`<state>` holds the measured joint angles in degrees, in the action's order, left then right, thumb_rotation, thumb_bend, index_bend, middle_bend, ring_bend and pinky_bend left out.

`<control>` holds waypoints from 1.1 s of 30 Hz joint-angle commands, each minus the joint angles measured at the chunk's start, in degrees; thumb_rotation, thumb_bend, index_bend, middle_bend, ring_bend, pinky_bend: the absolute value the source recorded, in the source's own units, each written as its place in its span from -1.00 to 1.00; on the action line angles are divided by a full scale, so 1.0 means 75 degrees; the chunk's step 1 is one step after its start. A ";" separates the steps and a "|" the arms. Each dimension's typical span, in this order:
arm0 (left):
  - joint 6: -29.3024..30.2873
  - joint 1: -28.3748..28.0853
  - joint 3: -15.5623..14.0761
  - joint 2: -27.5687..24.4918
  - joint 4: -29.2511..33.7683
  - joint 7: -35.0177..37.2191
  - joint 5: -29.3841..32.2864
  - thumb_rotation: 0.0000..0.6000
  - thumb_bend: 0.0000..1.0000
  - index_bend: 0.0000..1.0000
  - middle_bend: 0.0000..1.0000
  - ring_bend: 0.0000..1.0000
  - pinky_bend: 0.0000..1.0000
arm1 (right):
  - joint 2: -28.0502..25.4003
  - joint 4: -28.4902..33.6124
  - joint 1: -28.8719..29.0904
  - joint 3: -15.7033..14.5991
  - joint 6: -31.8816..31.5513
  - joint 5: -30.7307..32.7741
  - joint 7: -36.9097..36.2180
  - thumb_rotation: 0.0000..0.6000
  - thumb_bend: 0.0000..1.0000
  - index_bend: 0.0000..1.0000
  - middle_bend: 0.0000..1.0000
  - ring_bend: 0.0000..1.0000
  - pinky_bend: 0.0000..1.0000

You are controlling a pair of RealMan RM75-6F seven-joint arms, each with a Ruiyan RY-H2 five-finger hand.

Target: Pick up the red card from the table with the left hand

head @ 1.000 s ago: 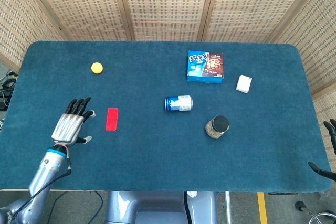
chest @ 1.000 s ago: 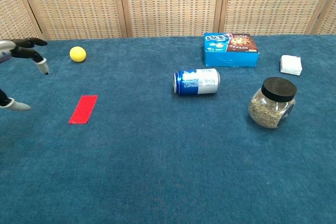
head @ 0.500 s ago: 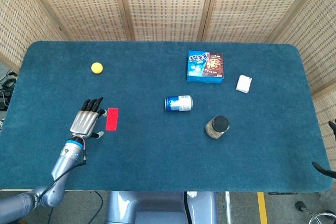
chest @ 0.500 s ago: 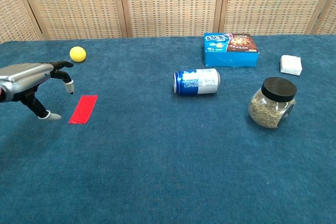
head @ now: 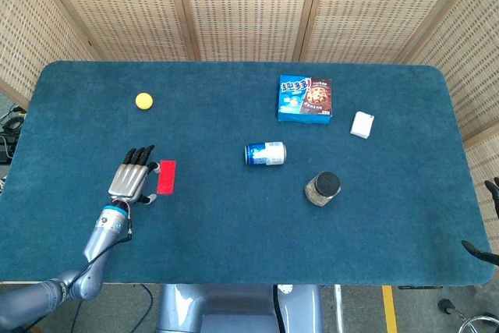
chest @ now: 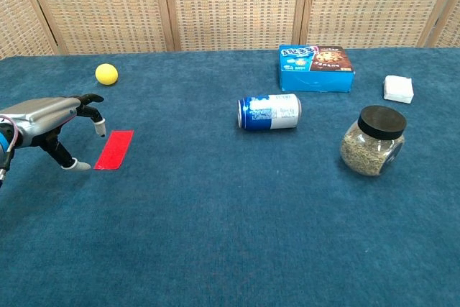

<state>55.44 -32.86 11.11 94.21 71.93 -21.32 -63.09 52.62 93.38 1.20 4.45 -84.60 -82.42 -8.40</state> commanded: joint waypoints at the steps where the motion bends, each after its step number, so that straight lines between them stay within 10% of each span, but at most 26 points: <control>1: -0.0036 -0.0065 0.0006 0.0094 -0.0139 -0.0033 0.0083 1.00 -0.57 -0.25 -1.00 -1.00 -1.00 | 0.0008 -0.0005 0.0004 0.0003 0.0012 0.0013 0.0013 1.00 -1.00 -0.96 -1.00 -1.00 -1.00; 33: 0.0253 -0.0546 0.0333 0.0334 -0.0219 -0.0137 0.0233 1.00 -0.53 -0.25 -1.00 -1.00 -1.00 | 0.0024 -0.0069 0.0017 0.0041 0.0094 0.0110 -0.0026 1.00 -1.00 -0.95 -1.00 -1.00 -1.00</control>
<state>57.00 -36.98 13.48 97.16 69.74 -22.26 -61.24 52.80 92.87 1.33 4.76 -83.89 -81.59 -8.60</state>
